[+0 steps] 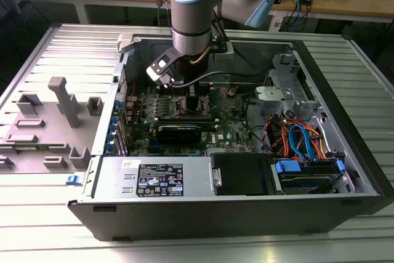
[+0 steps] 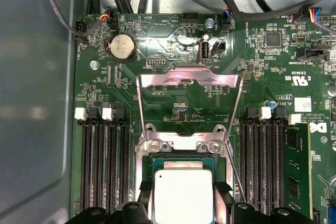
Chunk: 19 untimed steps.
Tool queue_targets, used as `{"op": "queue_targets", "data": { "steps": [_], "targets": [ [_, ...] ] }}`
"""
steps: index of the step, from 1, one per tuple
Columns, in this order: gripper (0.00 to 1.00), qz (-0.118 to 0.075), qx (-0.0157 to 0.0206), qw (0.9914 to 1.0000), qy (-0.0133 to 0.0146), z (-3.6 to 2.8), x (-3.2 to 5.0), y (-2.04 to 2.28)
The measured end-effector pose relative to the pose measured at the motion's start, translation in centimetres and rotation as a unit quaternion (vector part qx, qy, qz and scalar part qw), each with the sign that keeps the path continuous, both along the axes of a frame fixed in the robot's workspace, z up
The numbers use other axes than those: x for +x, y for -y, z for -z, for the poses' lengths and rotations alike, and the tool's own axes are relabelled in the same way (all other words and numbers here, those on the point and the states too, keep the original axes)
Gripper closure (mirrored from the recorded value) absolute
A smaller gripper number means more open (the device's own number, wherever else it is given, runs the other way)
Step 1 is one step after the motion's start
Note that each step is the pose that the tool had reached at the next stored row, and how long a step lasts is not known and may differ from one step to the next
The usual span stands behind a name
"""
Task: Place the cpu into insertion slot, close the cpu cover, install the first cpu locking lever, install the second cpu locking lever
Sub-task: 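Place the cpu into insertion slot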
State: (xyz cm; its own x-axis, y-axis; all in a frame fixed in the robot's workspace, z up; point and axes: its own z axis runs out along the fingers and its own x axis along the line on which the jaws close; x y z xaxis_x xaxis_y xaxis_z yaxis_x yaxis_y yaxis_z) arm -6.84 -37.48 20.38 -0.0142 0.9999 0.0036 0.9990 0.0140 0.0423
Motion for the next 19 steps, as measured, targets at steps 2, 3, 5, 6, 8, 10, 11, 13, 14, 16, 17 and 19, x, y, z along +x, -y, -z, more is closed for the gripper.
{"op": "queue_targets", "data": {
  "steps": [2,3,5,6,8,10,11,13,14,16,17,19],
  "targets": [
    [0.46,0.0,0.0001,1.0,0.0,0.01,0.0,0.0],
    [0.46,0.0,0.0001,1.0,0.0,0.04,0.0,0.0],
    [0.46,0.001,0.0001,1.0,0.0001,0.08,0.0,0.0],
    [0.46,0.001,0.0001,1.0,0.0001,0.09,0.01,-0.02],
    [0.46,0.001,0.0001,1.0,0.0001,0.09,0.0,-0.02],
    [0.46,0.002,-0.0003,1.0,0.0001,0.08,0.0,-0.01],
    [0.46,0.002,-0.0005,1.0,0.0,0.09,0.0,-0.01],
    [0.46,0.002,-0.0004,1.0,0.0001,0.16,0.0,-0.01],
    [0.46,0.002,-0.0004,1.0,0.0001,0.18,0.0,-0.01],
    [0.46,0.002,-0.0004,1.0,-0.0001,0.27,0.0,-0.01],
    [0.46,0.002,-0.0005,1.0,-0.0002,0.31,0.0,-0.01],
    [0.46,0.002,-0.0004,1.0,-0.0002,0.4,0.0,-0.01]
  ]
}}
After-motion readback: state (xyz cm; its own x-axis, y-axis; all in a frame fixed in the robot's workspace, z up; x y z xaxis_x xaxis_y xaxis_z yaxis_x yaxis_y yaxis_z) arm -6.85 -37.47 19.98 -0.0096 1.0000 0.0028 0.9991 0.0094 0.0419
